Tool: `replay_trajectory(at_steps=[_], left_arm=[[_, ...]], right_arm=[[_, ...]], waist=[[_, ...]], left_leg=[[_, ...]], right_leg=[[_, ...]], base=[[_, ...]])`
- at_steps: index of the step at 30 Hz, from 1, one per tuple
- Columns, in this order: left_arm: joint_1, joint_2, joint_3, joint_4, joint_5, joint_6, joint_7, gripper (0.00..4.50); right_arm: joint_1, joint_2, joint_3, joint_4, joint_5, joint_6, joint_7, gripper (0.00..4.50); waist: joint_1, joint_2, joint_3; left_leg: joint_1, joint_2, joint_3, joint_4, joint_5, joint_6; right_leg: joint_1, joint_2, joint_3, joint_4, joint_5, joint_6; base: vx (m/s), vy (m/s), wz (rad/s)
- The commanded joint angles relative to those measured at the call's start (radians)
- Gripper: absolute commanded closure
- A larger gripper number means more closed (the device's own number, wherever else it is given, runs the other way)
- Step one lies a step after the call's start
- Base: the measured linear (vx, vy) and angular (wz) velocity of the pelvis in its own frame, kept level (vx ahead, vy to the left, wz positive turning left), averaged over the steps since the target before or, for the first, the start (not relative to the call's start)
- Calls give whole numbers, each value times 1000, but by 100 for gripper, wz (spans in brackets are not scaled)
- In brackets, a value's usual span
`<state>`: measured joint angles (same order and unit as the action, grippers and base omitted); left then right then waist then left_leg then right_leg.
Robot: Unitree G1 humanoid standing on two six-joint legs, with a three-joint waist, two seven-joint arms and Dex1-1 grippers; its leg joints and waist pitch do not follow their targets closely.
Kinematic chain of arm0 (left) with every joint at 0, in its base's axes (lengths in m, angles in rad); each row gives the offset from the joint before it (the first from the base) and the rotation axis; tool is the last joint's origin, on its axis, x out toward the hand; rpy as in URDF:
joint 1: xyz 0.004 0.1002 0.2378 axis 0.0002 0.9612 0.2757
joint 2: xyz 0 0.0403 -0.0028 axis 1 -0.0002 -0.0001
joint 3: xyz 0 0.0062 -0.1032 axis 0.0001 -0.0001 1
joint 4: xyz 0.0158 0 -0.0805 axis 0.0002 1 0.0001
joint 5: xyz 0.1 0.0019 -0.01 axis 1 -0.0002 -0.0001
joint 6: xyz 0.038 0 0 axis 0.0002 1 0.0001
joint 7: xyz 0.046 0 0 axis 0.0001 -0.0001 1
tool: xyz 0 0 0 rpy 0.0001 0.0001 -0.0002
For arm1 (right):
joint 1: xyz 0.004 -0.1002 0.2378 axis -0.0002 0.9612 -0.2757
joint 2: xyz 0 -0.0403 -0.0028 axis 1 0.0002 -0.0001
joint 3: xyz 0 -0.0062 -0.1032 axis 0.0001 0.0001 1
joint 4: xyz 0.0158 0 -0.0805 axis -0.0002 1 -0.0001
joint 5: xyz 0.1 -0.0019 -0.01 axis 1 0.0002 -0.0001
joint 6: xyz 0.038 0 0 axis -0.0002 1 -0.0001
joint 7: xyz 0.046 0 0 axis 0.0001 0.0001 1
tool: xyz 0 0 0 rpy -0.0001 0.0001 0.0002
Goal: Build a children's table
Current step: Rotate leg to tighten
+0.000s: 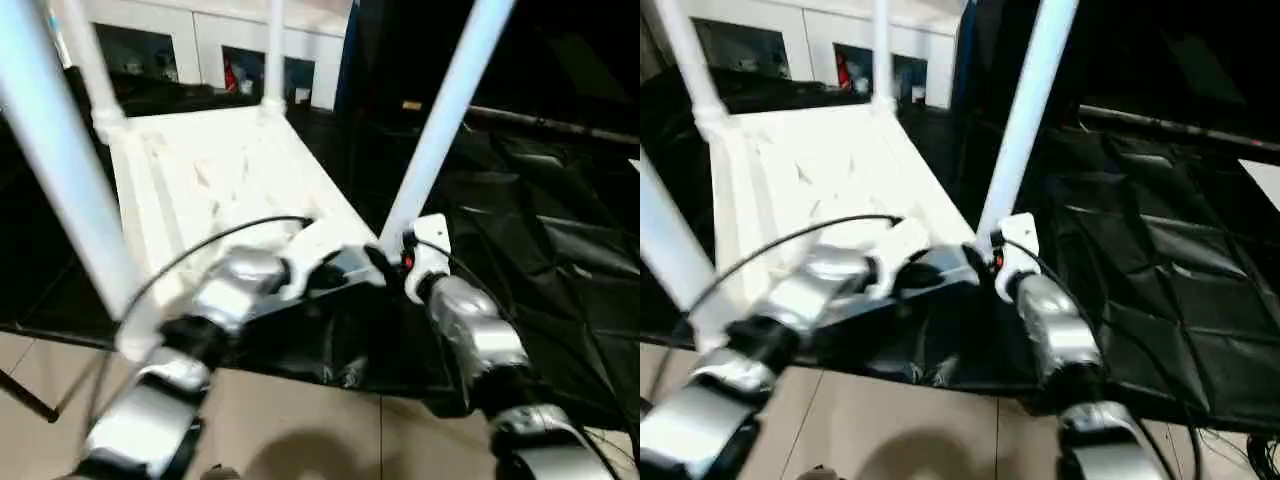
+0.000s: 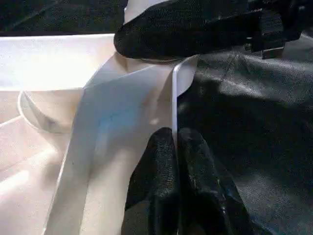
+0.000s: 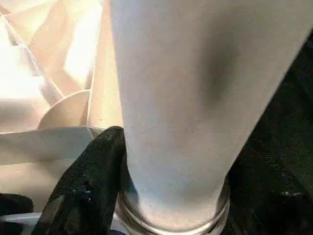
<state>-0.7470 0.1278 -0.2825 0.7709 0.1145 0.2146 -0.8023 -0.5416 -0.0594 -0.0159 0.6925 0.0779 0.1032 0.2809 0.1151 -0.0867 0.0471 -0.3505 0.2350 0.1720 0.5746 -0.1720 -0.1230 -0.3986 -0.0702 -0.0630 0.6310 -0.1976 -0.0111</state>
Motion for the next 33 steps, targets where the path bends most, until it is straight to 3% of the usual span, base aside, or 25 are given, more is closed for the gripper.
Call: replay_trajectory(at_steps=[1, 4, 7, 8, 10, 16, 21, 26, 27, 30, 31, 33], left_arm=[[-24, -31, 24, 23, 5, -29, 105, 450], [-13, -15, 17, 16, -5, -38, 54, 450], [0, 14, 16, 7, -13, -55, 3, 450], [11, 39, 19, -4, -21, -62, -35, 450], [18, 53, 19, -12, -28, -77, -66, 450], [86, 146, -7, -113, -89, -120, -317, 450], [126, 204, -24, -182, -123, -109, -437, 450], [138, 219, -18, -207, -130, -102, -459, 450], [140, 221, -16, -212, -130, -100, -463, 450], [143, 223, -12, -222, -130, -94, -469, 450], [143, 224, -12, -225, -131, -92, -470, 450], [143, 226, -11, -227, -132, -91, -472, 450]], right_arm=[[22, 60, 103, 9, -27, -29, 90, 185], [30, 47, 95, -20, 5, -69, 163, 116], [36, 3, 102, -44, 30, -80, 271, 93], [44, -46, 121, -71, 29, -72, 352, 79], [49, -68, 127, -84, 32, -67, 391, 70], [69, -183, 135, -137, 67, -44, 595, 70], [74, -231, 147, -147, 55, -57, 675, 70], [89, -255, 173, -159, 52, -52, 730, 70], [91, -257, 180, -157, 47, -55, 741, 95], [89, -256, 183, -151, 44, -60, 744, 103], [89, -255, 184, -150, 44, -61, 743, 131], [86, -254, 181, -148, 48, -59, 743, 143]], waist=[[-5, 5, -60], [-4, 3, -60], [-7, 0, -57], [-9, -5, -58], [-15, -2, -55], [-21, -5, -55], [-17, -2, -58], [-8, -5, -57], [-8, -6, -57], [-7, -7, -57], [-7, -7, -57], [-7, -8, -57]], left_leg=[[1, -7, 9, -61, -168, -4], [2, -8, 10, -60, -169, 9], [-4, -8, 9, -61, -176, 33], [-6, -9, 8, -61, -179, 36], [-8, -8, 5, -63, -194, 42], [-7, -3, 5, -63, -180, 53], [0, 0, 10, -60, -147, 60], [-1, -1, 10, -61, -153, 53], [-2, -2, 10, -60, -155, 51], [0, -2, 11, -60, -150, 51], [0, -2, 11, -60, -146, 52], [0, -2, 11, -60, -148, 50]], right_leg=[[48, -57, 43, -80, -154, -142], [49, -59, 43, -80, -152, -147], [51, -61, 42, -83, -161, -150], [54, -61, 40, -84, -177, -146], [53, -63, 39, -92, -243, -129], [49, -64, 40, -87, -233, -155], [45, -60, 42, -72, -111, -207], [49, -62, 42, -72, -116, -197], [50, -63, 42, -72, -125, -193], [48, -63, 43, -73, -124, -194], [48, -62, 43, -72, -120, -194], [48, -62, 43, -72, -125, -193]], base=[[0, 0, 0], [0, 0, 0], [0, 0, 0], [0, 0, 0], [0, 0, 0], [0, 0, 0], [0, 0, 0], [0, 0, 0], [0, 0, 0], [0, 0, 0], [0, 0, 0], [0, 0, 0]])
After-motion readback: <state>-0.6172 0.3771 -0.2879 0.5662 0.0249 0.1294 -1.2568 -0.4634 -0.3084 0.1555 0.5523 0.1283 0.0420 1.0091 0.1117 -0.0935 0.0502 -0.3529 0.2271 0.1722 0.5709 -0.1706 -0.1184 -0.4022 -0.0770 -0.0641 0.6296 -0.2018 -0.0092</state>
